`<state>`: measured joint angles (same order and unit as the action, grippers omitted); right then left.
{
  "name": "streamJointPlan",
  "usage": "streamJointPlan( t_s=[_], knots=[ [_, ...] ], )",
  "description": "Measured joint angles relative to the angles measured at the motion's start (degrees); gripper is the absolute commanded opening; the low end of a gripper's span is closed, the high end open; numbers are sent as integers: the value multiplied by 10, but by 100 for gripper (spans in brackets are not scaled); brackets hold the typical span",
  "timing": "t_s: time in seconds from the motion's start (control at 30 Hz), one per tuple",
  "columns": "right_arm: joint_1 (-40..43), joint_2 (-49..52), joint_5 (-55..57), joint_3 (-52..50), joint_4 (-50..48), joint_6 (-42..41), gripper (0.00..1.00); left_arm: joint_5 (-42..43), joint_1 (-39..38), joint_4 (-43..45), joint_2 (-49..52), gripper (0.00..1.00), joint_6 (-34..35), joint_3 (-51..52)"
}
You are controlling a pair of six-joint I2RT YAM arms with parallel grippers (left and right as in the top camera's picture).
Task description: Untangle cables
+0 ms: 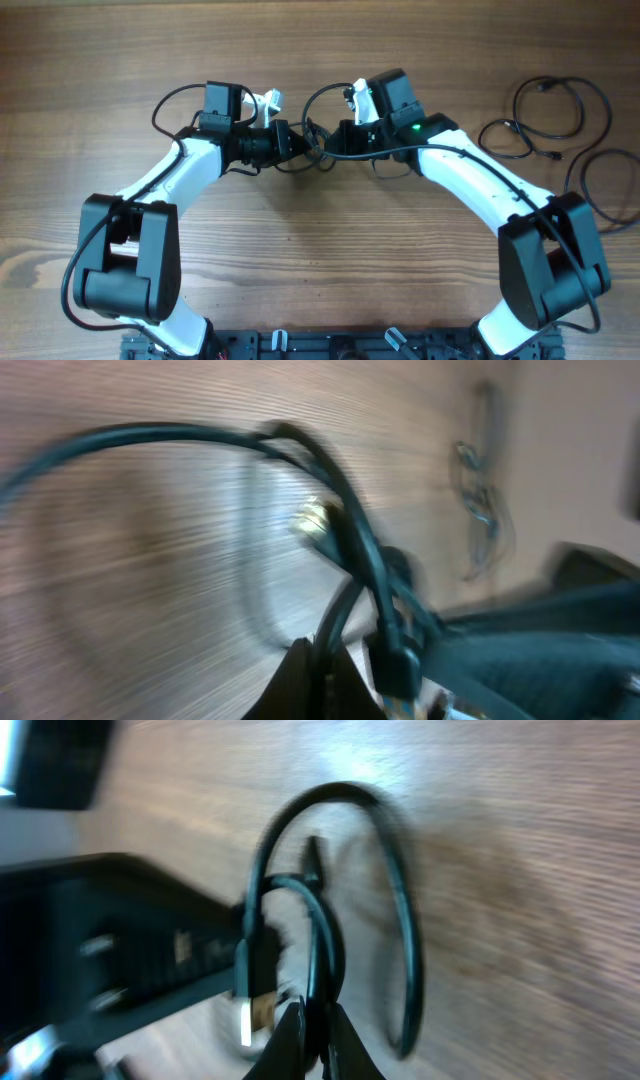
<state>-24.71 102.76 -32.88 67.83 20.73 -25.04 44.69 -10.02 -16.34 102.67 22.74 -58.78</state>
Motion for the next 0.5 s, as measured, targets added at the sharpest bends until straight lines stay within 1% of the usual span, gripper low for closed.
streamJointPlan(
  t_s=[0.07,0.17,0.23,0.33,0.37,0.4,0.43,0.5],
  knots=[
    [14,0,-65,0,11,19,4,-71,-9,-17,-3,4,39,-1],
    [53,0,-153,0,19,47,4,-172,2,-28,-2,4,68,-1],
    [71,0,-191,0,26,67,4,-210,9,-27,-2,4,80,-1],
    [71,0,-228,0,34,90,5,-239,8,-27,-2,4,87,-1],
    [69,0,-229,0,35,92,19,-240,8,-27,-2,4,88,-1],
    [66,0,-226,0,36,93,29,-241,8,-27,-2,4,89,-1],
    [64,0,-221,0,38,94,33,-240,8,-27,-2,4,90,-1],
    [52,0,-198,0,39,90,33,-232,8,-23,-2,4,92,-1]
  ],
)
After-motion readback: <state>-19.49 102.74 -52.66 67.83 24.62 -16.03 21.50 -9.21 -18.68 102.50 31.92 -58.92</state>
